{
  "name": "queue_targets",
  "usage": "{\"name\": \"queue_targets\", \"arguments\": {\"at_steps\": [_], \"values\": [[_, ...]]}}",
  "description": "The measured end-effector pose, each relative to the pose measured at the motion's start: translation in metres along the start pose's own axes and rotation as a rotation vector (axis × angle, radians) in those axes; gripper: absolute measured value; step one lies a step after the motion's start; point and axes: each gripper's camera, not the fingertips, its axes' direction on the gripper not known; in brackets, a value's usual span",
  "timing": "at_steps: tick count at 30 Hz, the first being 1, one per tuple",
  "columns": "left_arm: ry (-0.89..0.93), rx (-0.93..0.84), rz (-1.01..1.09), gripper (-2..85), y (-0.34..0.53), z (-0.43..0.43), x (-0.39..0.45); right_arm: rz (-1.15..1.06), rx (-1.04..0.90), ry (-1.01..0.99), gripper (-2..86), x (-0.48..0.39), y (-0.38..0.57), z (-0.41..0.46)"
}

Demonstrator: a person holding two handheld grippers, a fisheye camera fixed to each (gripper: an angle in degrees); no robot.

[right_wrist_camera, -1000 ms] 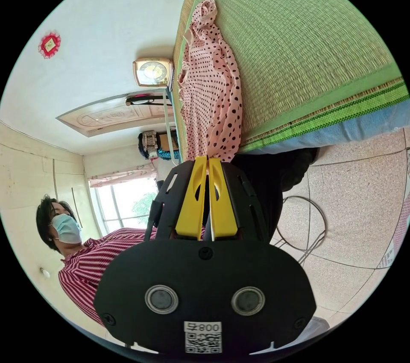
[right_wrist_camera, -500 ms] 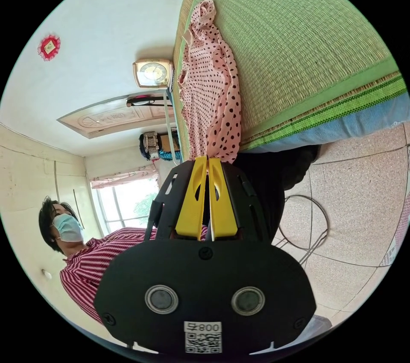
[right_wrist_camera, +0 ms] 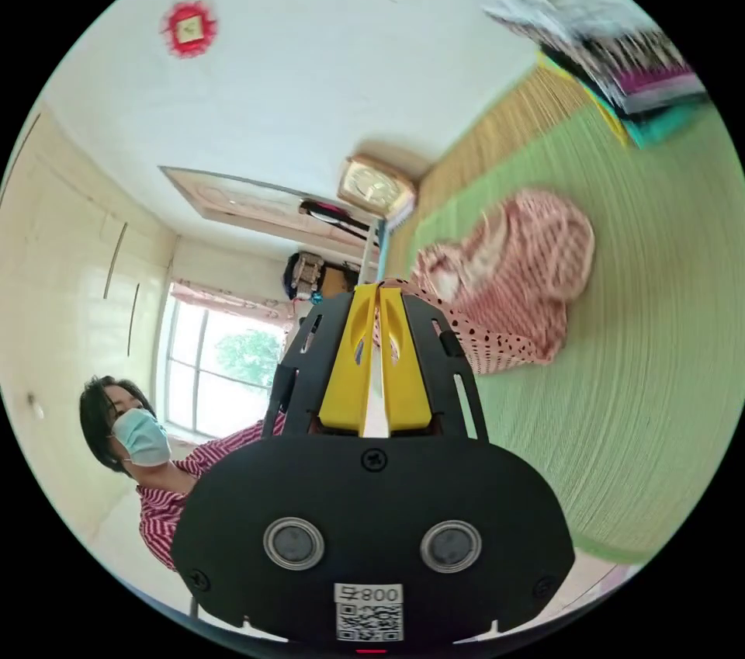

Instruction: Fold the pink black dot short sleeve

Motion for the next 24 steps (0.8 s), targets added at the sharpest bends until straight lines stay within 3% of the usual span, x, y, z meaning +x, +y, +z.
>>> {"name": "queue_targets", "arguments": {"at_steps": [2,7,12,16,19,24], "values": [[0.014,0.057,0.122,0.4,-0.04,-0.006,0.052,-0.166,0.054,-0.001,0.2,-0.085,-0.057,-0.018],[0.009,0.154,0.423,0.5,-0.085,-0.045,0.184,-0.467,0.128,0.022,0.1,-0.242,-0.089,-0.061],[-0.006,0.166,0.6,0.5,-0.048,-0.09,0.256,-0.618,0.186,-0.024,0.1,-0.3,-0.043,-0.101],[-0.057,0.097,0.639,0.4,0.01,-0.105,0.254,-0.602,0.139,-0.05,0.1,-0.269,0.013,-0.107],[-0.088,0.011,0.557,0.4,0.069,-0.108,0.213,-0.496,0.057,-0.054,0.1,-0.201,0.063,-0.088],[-0.221,-0.206,0.125,0.4,0.176,-0.079,0.062,-0.072,-0.078,-0.063,0.1,-0.014,0.144,-0.03]]}}
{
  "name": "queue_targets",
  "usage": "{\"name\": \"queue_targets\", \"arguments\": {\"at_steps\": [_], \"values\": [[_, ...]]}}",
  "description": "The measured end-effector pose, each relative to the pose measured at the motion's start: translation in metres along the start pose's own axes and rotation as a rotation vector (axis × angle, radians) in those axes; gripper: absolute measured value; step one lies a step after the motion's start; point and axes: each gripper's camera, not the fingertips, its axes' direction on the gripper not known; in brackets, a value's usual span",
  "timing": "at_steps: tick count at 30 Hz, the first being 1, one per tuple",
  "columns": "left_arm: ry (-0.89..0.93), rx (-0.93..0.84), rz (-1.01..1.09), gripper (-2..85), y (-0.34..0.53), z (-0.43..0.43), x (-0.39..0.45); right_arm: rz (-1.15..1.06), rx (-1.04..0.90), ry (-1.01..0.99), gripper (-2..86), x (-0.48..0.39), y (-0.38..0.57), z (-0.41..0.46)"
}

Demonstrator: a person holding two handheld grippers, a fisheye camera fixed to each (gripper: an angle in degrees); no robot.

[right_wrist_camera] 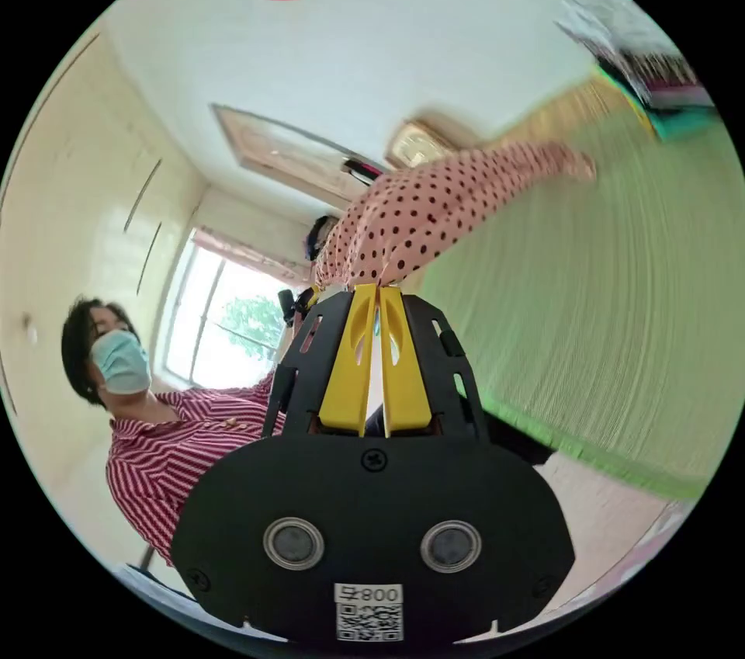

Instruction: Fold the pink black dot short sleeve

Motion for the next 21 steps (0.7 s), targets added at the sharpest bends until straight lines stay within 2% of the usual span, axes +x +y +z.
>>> {"name": "queue_targets", "arguments": {"at_steps": [2,5,10,21], "values": [[-0.003,-0.053,-0.149,0.4,0.029,0.022,-0.04,0.238,-0.027,-0.049,0.1,0.094,0.046,0.02],[-0.044,-0.125,-0.285,0.4,0.057,0.046,-0.077,0.437,-0.022,-0.075,0.2,0.167,0.087,0.024],[-0.033,-0.168,-0.321,0.4,0.06,0.06,-0.086,0.513,-0.018,-0.069,0.2,0.201,0.095,0.007],[-0.039,-0.198,-0.381,0.5,0.039,0.064,-0.105,0.524,-0.047,-0.064,0.3,0.231,0.071,-0.033]]}}
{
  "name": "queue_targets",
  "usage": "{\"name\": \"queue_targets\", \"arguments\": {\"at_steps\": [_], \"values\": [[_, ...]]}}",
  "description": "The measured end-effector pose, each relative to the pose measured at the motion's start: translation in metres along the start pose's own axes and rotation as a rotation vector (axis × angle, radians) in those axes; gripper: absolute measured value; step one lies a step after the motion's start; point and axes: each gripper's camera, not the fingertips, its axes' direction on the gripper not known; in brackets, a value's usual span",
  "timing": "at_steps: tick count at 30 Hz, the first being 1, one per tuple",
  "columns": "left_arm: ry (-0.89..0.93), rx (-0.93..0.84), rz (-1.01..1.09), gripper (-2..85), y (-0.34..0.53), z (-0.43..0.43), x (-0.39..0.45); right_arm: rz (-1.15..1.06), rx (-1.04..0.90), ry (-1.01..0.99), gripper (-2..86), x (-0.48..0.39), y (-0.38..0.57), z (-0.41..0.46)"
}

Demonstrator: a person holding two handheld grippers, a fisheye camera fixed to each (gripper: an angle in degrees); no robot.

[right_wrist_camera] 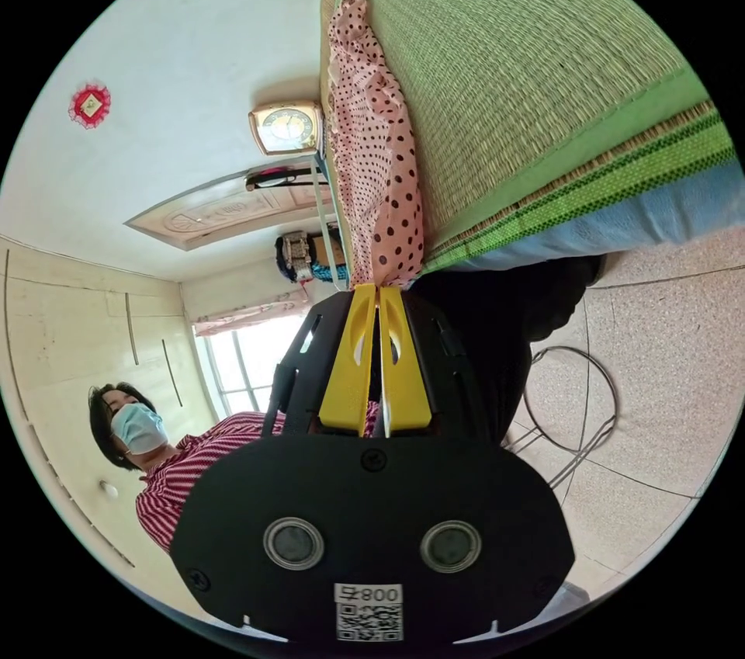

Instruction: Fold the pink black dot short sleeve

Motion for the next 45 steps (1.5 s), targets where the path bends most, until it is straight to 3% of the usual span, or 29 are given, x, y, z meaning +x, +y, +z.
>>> {"name": "queue_targets", "arguments": {"at_steps": [15,22,28,37,45], "values": [[-0.009,0.023,-0.063,0.5,-0.03,-0.015,0.008,0.032,0.08,-0.018,0.1,0.04,-0.034,-0.062],[-0.011,0.089,-0.047,0.6,-0.048,-0.034,0.03,-0.075,0.077,0.121,0.1,0.009,-0.061,-0.065],[0.014,0.08,0.001,1.3,-0.086,-0.021,0.058,0.008,0.143,0.172,0.1,0.053,-0.06,-0.083],[0.037,0.026,0.161,5.6,-0.205,0.028,0.128,0.008,0.249,0.203,1.0,0.09,-0.068,-0.099],[-0.132,-0.017,0.417,7.6,-0.36,0.118,0.242,-0.292,0.087,0.349,5.3,0.024,-0.22,-0.013]]}}
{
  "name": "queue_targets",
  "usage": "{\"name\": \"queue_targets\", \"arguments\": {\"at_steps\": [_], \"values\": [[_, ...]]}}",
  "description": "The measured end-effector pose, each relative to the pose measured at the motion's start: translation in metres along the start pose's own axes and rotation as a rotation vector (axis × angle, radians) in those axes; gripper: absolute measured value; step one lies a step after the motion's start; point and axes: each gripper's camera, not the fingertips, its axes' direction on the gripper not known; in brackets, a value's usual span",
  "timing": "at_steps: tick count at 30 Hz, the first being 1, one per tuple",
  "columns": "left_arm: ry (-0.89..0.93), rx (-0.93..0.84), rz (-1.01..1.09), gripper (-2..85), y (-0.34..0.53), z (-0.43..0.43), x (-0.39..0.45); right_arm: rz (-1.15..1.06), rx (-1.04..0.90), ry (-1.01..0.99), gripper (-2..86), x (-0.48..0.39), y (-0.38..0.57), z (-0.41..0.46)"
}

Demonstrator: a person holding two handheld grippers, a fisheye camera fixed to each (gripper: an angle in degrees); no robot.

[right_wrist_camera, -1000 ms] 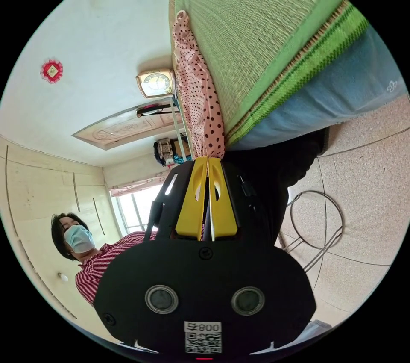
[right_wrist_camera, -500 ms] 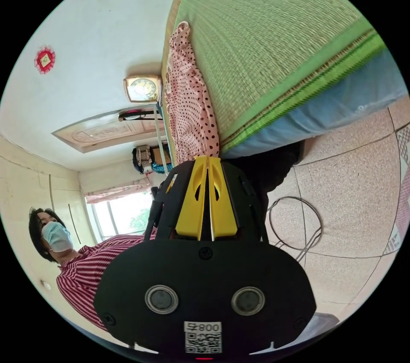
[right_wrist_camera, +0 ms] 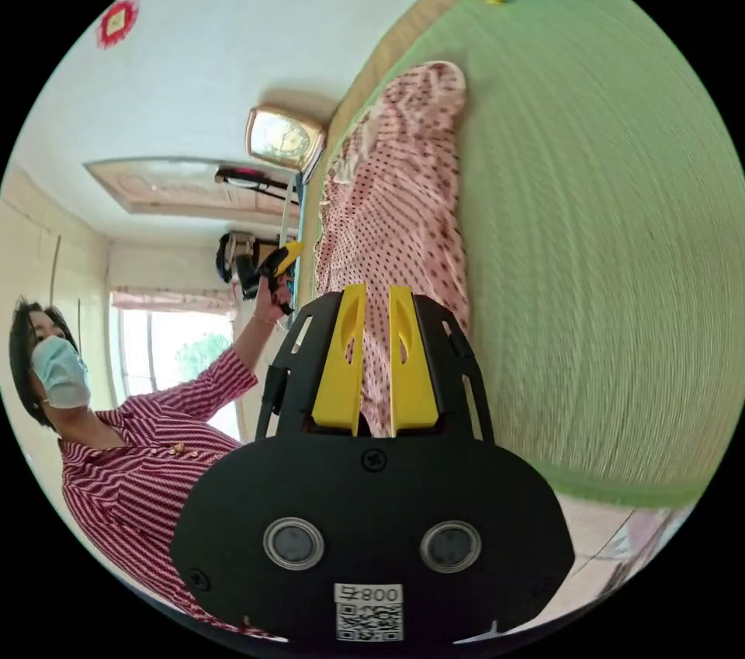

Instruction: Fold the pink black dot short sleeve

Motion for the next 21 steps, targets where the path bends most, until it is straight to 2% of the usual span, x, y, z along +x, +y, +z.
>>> {"name": "queue_targets", "arguments": {"at_steps": [5,11,17,21], "values": [[-0.115,-0.045,0.119,8.0,-0.082,0.045,0.025,-0.291,-0.127,0.164,6.4,-0.055,-0.13,0.106],[-0.302,-0.112,0.278,8.5,-0.139,0.083,0.049,-0.516,-0.194,0.364,7.3,-0.09,-0.225,0.212],[-0.431,-0.225,0.383,8.8,-0.168,0.117,0.058,-0.608,-0.264,0.525,8.1,-0.077,-0.268,0.29],[-0.431,-0.232,0.417,6.8,-0.172,0.123,0.067,-0.621,-0.333,0.587,8.2,-0.056,-0.275,0.329]]}}
